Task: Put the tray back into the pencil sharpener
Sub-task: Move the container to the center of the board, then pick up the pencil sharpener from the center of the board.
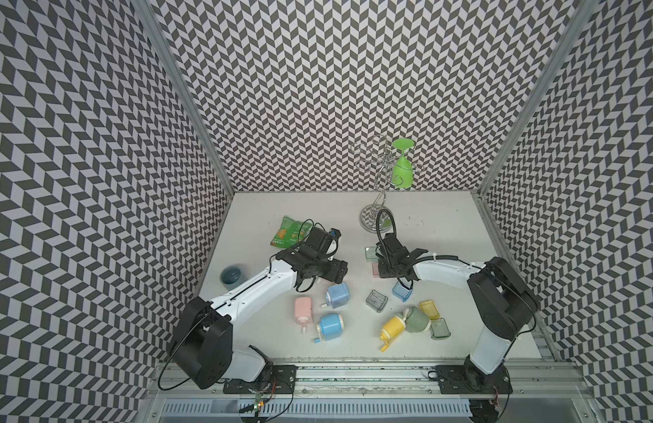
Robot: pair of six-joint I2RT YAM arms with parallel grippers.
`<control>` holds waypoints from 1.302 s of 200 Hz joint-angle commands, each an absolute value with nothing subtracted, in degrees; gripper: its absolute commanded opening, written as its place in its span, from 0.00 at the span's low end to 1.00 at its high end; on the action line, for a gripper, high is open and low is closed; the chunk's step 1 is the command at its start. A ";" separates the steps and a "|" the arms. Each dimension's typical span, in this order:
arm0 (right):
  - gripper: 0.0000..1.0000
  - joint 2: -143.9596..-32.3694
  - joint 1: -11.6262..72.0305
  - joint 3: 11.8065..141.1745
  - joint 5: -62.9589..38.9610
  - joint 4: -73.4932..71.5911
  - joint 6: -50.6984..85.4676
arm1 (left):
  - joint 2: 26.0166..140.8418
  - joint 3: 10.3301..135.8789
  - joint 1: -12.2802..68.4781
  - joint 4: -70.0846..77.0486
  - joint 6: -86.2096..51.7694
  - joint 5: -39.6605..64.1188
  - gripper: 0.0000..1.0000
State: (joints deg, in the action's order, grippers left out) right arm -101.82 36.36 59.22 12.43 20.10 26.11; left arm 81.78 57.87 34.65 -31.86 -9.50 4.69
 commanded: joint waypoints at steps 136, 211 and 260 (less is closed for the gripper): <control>0.29 -87.77 36.56 54.76 12.52 15.28 27.01 | 91.36 61.37 35.61 -30.83 -7.70 0.40 0.80; 0.32 -85.65 35.17 52.83 8.77 14.40 29.87 | 93.15 61.39 35.68 -29.23 -6.85 -1.49 0.65; 0.32 -83.96 33.95 51.80 6.93 13.79 31.26 | 92.52 60.30 35.79 -27.97 -3.69 -0.07 0.52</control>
State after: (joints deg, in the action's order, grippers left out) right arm -86.02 34.59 52.29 8.10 16.29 29.76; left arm 93.27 60.27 35.29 -30.37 -6.22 -0.67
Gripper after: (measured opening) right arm 0.316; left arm 0.579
